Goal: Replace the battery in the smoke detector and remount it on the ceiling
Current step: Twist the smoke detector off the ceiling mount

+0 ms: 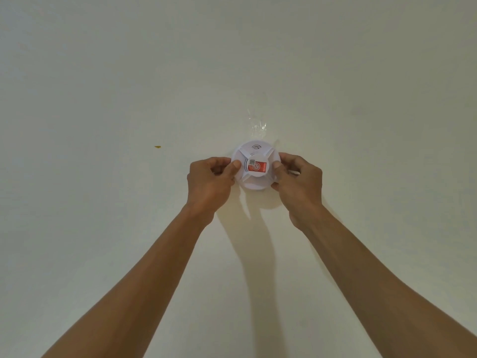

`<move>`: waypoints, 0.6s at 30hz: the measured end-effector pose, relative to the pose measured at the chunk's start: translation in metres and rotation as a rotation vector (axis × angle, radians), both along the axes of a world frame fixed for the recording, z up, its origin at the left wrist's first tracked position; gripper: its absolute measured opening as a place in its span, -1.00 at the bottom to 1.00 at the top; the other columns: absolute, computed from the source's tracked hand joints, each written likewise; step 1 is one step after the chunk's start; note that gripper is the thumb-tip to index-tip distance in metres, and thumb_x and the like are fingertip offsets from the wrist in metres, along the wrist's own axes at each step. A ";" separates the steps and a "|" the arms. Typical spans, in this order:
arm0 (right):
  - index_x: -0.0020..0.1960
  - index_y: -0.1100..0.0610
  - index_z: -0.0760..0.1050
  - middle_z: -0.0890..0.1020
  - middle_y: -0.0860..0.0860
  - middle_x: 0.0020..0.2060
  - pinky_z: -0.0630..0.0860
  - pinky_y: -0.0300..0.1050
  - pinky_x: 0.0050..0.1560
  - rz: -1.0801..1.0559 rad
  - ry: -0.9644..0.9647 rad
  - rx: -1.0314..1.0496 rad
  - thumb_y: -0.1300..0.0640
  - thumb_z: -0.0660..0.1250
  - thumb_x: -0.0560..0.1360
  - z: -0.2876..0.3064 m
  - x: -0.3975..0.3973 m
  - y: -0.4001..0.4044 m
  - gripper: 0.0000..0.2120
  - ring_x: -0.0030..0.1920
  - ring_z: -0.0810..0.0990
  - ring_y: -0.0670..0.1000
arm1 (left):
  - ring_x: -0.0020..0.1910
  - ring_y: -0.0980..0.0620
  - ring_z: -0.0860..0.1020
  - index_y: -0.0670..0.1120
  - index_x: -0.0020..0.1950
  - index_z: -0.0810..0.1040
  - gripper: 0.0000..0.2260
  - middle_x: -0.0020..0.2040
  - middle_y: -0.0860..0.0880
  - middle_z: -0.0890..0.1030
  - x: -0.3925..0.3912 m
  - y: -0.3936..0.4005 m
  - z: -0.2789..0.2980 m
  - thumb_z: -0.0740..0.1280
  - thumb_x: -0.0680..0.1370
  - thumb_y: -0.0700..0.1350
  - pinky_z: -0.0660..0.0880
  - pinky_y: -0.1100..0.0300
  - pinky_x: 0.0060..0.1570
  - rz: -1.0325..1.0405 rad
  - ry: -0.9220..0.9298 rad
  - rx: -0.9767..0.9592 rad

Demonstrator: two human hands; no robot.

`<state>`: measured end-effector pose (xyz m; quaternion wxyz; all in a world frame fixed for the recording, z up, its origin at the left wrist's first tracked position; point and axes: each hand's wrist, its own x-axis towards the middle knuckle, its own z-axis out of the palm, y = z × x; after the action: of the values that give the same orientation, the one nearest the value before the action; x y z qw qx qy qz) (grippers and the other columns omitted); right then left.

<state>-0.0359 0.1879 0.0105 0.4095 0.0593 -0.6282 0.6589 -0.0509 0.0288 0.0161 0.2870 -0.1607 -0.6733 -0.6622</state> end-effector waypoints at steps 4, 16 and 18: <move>0.12 0.08 0.64 0.69 -0.01 -0.05 0.68 0.02 -0.02 0.052 0.015 -0.031 0.14 0.40 0.53 0.003 0.002 0.000 -0.82 -0.03 0.70 0.01 | -0.05 -0.13 0.73 -0.09 0.01 0.70 -0.87 -0.09 -0.10 0.75 0.004 -0.001 0.003 0.48 0.54 -0.05 0.65 -0.09 0.10 -0.045 0.013 0.030; 0.17 0.11 0.63 0.67 -0.02 0.01 0.67 0.00 0.01 0.114 0.037 -0.022 0.17 0.39 0.55 -0.006 0.039 0.002 -0.79 0.00 0.68 -0.02 | -0.04 -0.05 0.74 -0.13 0.07 0.62 -0.91 -0.09 -0.10 0.76 0.047 -0.003 -0.001 0.43 0.57 -0.19 0.68 0.08 -0.03 -0.211 0.024 0.074; 0.19 0.15 0.62 0.67 0.04 0.03 0.67 0.00 0.01 0.157 0.020 -0.041 0.18 0.40 0.54 -0.019 0.049 0.005 -0.78 -0.01 0.69 -0.01 | -0.07 -0.02 0.74 -0.17 0.09 0.63 -0.89 -0.09 -0.11 0.76 0.060 -0.003 -0.013 0.43 0.57 -0.21 0.67 0.16 -0.10 -0.229 0.007 0.082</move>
<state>0.0129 0.1930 -0.0090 0.3638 0.1065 -0.6038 0.7012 0.0088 0.0257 0.0036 0.2183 -0.2271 -0.6220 -0.7169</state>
